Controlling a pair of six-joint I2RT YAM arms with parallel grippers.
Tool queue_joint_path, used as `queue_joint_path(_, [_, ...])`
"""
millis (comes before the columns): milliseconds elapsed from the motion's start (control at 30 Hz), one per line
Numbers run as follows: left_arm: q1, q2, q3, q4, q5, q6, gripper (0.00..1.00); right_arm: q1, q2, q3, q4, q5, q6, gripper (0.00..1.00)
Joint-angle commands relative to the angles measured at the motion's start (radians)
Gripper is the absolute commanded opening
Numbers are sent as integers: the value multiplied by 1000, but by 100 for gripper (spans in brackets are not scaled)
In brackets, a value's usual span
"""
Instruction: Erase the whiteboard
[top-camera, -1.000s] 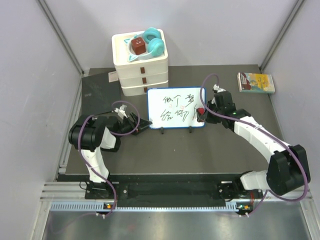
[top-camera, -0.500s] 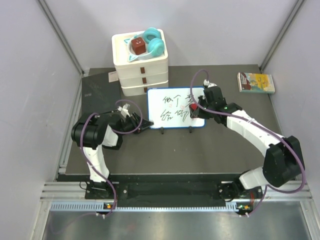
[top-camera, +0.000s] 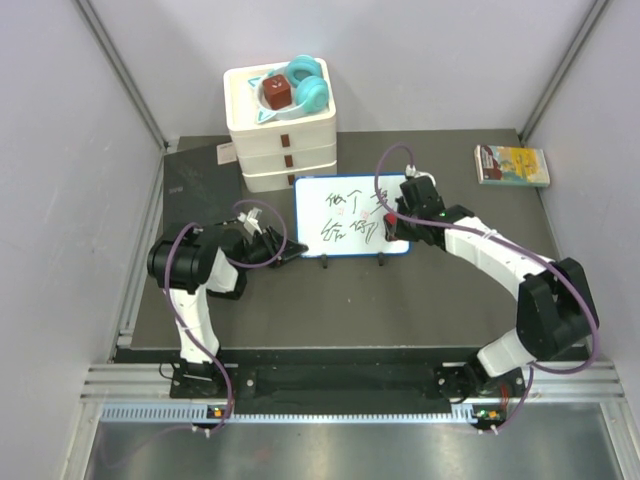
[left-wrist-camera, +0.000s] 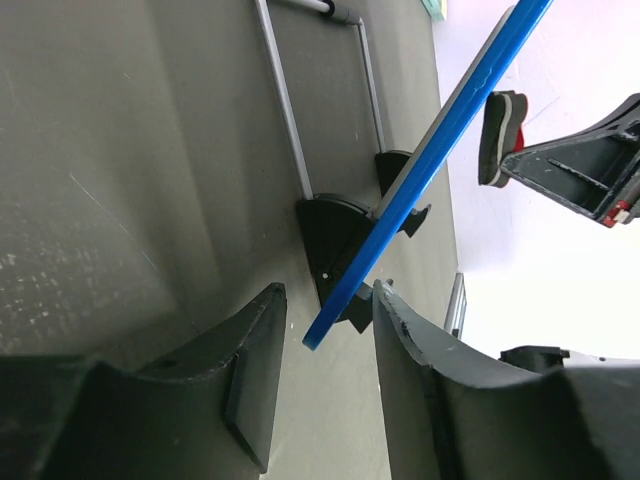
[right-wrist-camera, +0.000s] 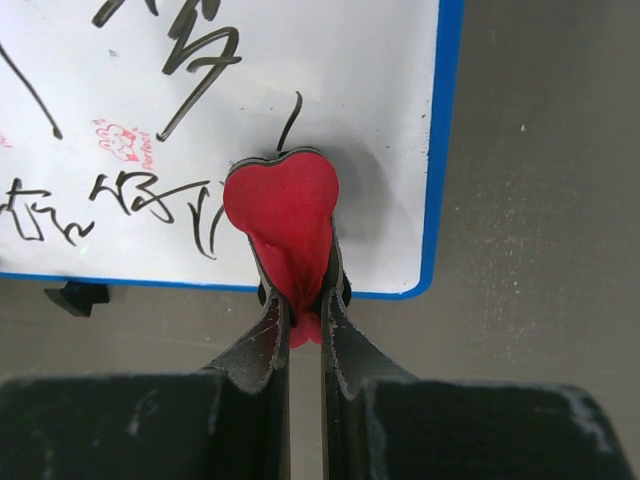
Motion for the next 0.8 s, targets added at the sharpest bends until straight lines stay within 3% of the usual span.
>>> queue_joint_path(0, [-2,9,22,127,24,-1,44,10,11,-1,39,61,9,0])
queue_joint_path(500, [-2,32,34,170,39,-15,41,8,10,-8,28,95,9,0])
queue_joint_path(700, [-4,20,22,165,24,-4,37,11,19,-15,28,145,22,0])
queue_joint_path(767, [-2,18,20,170,25,-4,30,10,22,-18,30,162,32,0])
